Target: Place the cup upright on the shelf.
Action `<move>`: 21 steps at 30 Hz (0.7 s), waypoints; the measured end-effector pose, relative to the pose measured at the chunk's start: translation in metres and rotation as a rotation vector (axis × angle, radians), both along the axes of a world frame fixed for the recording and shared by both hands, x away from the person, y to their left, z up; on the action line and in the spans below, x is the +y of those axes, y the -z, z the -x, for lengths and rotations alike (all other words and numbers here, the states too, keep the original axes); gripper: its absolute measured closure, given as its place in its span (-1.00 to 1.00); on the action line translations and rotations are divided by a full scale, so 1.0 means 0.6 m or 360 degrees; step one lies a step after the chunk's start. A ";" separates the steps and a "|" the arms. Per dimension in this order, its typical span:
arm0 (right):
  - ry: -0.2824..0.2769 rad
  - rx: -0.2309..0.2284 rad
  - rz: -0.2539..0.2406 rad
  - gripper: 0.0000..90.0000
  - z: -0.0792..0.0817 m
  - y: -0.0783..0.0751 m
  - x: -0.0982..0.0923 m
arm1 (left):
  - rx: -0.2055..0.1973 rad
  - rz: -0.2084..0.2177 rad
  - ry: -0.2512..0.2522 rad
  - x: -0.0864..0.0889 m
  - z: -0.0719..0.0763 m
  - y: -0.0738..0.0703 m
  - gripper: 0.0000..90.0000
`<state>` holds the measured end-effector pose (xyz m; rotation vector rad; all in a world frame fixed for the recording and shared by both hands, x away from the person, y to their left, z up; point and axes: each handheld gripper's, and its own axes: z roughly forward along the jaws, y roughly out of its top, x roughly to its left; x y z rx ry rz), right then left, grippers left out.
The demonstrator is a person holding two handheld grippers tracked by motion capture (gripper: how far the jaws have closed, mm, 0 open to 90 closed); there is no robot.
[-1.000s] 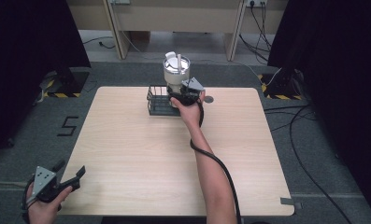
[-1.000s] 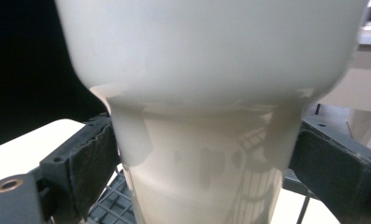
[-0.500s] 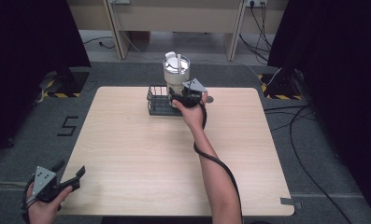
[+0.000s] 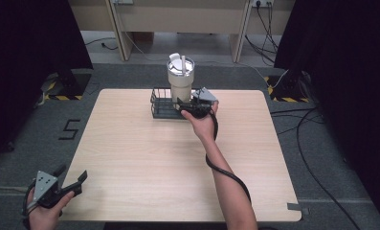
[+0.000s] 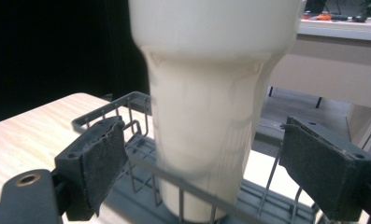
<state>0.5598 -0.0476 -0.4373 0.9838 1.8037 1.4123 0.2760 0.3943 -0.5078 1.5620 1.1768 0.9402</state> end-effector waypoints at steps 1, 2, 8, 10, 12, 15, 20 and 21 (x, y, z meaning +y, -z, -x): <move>-0.0005 0.0000 0.0004 -0.67 0.006 0.000 -0.002 | 0.0000 0.0001 0.0000 0.000 0.000 0.000 -0.60; -0.0012 -0.0004 0.0009 -0.67 0.009 0.000 -0.004 | 0.0000 0.0000 0.0001 0.000 0.000 0.000 -0.60; -0.0017 0.0007 0.0025 -0.67 0.034 0.004 -0.018 | -0.0001 0.0002 0.0001 0.000 0.001 0.000 -0.60; -0.0025 0.0007 0.0034 -0.67 0.041 0.008 -0.023 | 0.0000 0.0002 0.0001 0.000 0.000 0.000 -0.60; -0.0027 0.0016 0.0040 -0.67 0.048 0.011 -0.028 | 0.0000 0.0001 0.0001 0.000 0.000 0.000 -0.60; -0.0026 0.0032 0.0040 -0.67 0.059 0.016 -0.035 | 0.0001 0.0001 -0.0001 0.000 0.000 0.000 -0.60; -0.0044 0.0038 0.0058 -0.67 0.077 0.020 -0.040 | 0.0003 0.0001 -0.0002 0.000 0.000 0.000 -0.60; -0.0047 0.0036 0.0059 -0.67 0.080 0.021 -0.041 | 0.0002 0.0001 -0.0001 -0.001 0.000 0.000 -0.60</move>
